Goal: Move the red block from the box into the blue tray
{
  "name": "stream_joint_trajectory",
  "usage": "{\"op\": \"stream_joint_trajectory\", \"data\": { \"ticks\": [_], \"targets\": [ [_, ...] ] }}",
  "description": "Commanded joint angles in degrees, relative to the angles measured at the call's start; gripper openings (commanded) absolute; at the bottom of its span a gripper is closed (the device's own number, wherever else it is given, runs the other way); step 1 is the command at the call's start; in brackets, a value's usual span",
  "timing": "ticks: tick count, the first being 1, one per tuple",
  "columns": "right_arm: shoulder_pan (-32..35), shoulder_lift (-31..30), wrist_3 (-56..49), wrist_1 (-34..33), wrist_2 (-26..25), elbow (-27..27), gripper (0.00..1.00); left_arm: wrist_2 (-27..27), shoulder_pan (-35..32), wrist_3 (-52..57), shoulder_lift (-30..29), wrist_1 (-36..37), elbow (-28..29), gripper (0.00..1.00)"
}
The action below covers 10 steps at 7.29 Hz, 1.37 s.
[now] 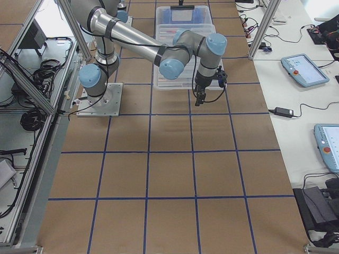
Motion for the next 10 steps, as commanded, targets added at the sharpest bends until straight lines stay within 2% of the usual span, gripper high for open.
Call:
{"op": "stream_joint_trajectory", "data": {
  "ticks": [1, 2, 3, 5, 6, 9, 10],
  "targets": [
    [0.32, 0.99, 0.18, 0.88, 0.05, 0.36, 1.00, 0.15, 0.01, -0.38, -0.32, 0.37, -0.61, 0.19],
    [0.32, 1.17, 0.96, 0.10, 0.14, 2.11, 1.00, 0.32, 0.01, -0.38, -0.84, 0.45, -0.61, 0.45],
    [0.32, 0.82, 0.97, 0.09, 0.14, 3.34, 1.00, 0.50, 0.01, -0.73, -1.28, 0.54, -0.44, 0.99],
    [0.41, 0.82, 1.06, 0.79, 0.40, 3.53, 1.00, 1.20, -0.77, -2.84, 1.25, -1.38, 0.62, 1.00],
    [0.85, 0.82, 1.06, 0.88, 0.32, 3.53, 1.00, 1.90, -1.30, -3.02, 3.01, -5.83, 2.88, 1.00],
    [2.26, 0.64, 1.15, 1.06, 0.32, 3.53, 1.00, 2.00, -6.03, -10.90, 9.68, -25.25, 14.03, 1.00],
    [2.26, 0.64, 1.76, 0.97, 0.75, 3.70, 1.00, 4.95, -7.96, -12.93, 11.79, -31.56, 18.07, 1.00]
  ]
}}
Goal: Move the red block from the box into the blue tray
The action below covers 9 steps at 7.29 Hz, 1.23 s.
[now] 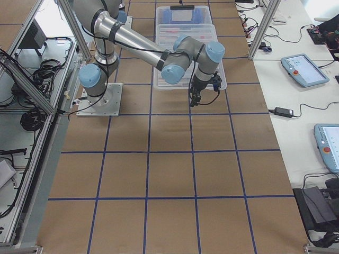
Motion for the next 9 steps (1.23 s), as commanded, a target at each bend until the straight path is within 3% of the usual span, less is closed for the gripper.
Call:
{"op": "stream_joint_trajectory", "data": {
  "ticks": [1, 3, 4, 9],
  "targets": [
    [0.82, -0.11, 3.43, -0.02, 0.42, 0.30, 1.00, 2.34, -6.52, -10.77, 3.48, -10.70, 8.67, 1.00],
    [4.69, -0.28, 7.04, -0.02, 0.33, 0.30, 1.00, 2.87, -19.86, -26.85, 4.19, -11.08, 10.20, 1.00],
    [4.96, -0.37, 7.50, 0.06, 0.42, 0.30, 1.00, 2.87, -23.58, -29.10, 4.80, -11.08, 10.20, 1.00],
    [11.80, -0.37, 16.62, 0.06, 1.47, 0.30, 1.00, 2.69, -25.29, -29.48, 5.07, -10.20, 10.11, 1.00]
  ]
}}
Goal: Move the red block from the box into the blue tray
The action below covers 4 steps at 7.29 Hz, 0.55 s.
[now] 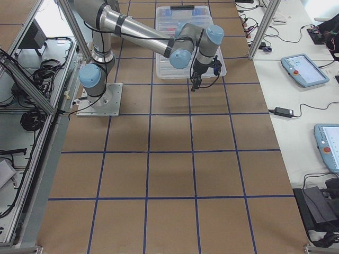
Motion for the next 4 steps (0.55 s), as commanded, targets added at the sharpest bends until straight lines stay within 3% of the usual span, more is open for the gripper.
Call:
{"op": "stream_joint_trajectory", "data": {
  "ticks": [1, 4],
  "targets": [
    [3.20, 0.06, 4.12, -0.26, 0.49, 0.00, 1.00, 0.15, -0.06, 0.13, 0.73, -0.29, 0.28, 1.00],
    [7.16, 0.06, 8.70, -0.35, 0.67, 0.00, 1.00, 0.50, 1.17, 1.10, 1.18, -0.03, 0.72, 1.00]
  ]
}}
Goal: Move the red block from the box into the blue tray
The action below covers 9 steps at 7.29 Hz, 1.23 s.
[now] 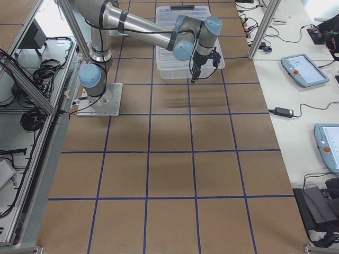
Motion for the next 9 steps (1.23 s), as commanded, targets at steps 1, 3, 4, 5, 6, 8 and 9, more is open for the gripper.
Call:
{"op": "stream_joint_trajectory", "data": {
  "ticks": [1, 3, 4, 5, 6, 8, 9],
  "targets": [
    [2.98, -0.08, 3.51, 0.02, 0.09, -0.09, 1.00, 0.84, 0.36, 0.38, 0.35, -0.18, 0.21, 1.00],
    [4.13, -0.17, 3.70, 0.02, 0.09, -0.09, 1.00, 0.84, 0.28, 0.56, 0.17, -0.01, 0.30, 1.00],
    [4.39, -0.26, 3.70, 0.11, 0.26, -0.09, 1.00, 0.75, 0.28, 0.56, 0.17, 0.08, 0.30, 1.00],
    [4.40, -0.26, 3.70, 0.11, 0.26, -0.09, 1.00, 0.84, 0.28, 0.56, 0.26, 0.08, 0.30, 1.00],
    [4.40, -0.26, 3.62, 0.11, 0.18, -0.26, 1.00, 1.45, 0.28, 0.56, 0.35, -0.01, 0.56, 1.00],
    [3.79, -3.66, 2.74, 0.11, -0.26, -0.71, 1.00, 1.28, 0.28, 0.56, 0.35, -0.10, 0.56, 1.00],
    [3.52, -6.04, 2.82, -0.24, -0.35, -0.97, 1.00, 1.37, 0.28, 0.56, 0.35, -0.10, 0.56, 1.00]
  ]
}}
